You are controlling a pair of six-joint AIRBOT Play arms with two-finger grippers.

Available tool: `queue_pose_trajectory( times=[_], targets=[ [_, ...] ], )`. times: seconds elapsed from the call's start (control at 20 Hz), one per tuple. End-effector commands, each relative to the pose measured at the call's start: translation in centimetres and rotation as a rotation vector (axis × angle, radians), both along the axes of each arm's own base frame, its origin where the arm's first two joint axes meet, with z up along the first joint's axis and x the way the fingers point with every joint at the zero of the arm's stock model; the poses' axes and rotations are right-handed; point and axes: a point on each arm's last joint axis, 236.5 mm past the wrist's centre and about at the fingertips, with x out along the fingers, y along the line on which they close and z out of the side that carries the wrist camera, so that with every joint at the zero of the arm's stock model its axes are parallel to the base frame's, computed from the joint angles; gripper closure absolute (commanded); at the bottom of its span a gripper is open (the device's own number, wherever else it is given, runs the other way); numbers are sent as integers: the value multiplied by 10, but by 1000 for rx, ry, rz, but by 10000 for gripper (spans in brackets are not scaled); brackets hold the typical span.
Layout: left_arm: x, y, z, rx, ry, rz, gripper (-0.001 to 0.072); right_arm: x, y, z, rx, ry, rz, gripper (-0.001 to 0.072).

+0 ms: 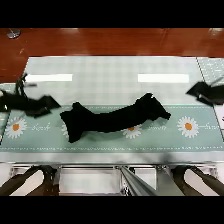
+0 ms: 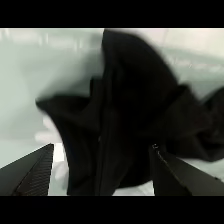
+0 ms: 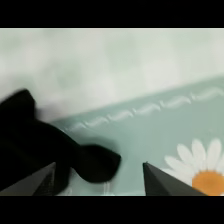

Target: Fold the shirts.

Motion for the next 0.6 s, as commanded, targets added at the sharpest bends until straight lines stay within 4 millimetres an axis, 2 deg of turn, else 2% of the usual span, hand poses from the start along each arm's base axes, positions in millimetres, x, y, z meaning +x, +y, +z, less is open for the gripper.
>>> queue_pose_trajectory(
  times=[0.0, 0.05, 0.15, 0.35, 0.4, 0.45, 0.5, 0.55],
  targets=[
    [-58, -32, -44, -168, 124, 67, 5, -48, 17, -42, 91, 14, -47, 94],
    [-64, -42, -50, -211, 123, 70, 6, -56, 32, -52, 145, 21, -34, 94],
    [-60, -59, -53, -297, 46, 72, 6, -71, 52, -67, 209, 50, 3, 94],
    [-53, -71, -49, -367, -36, 75, 8, -86, 63, -81, 249, 96, 1, 94],
    [-53, -73, -49, -366, -40, 70, 33, -86, 63, -81, 251, 97, 0, 94],
    [-54, -75, -50, -360, -49, 47, 268, -85, 63, -81, 253, 93, -3, 95],
    [-55, -79, -50, -354, -59, 19, 619, -84, 63, -81, 255, 89, -5, 95],
    [-55, -83, -49, -358, -72, -1, 686, -83, 63, -80, 253, 83, -2, 94]
  ],
)
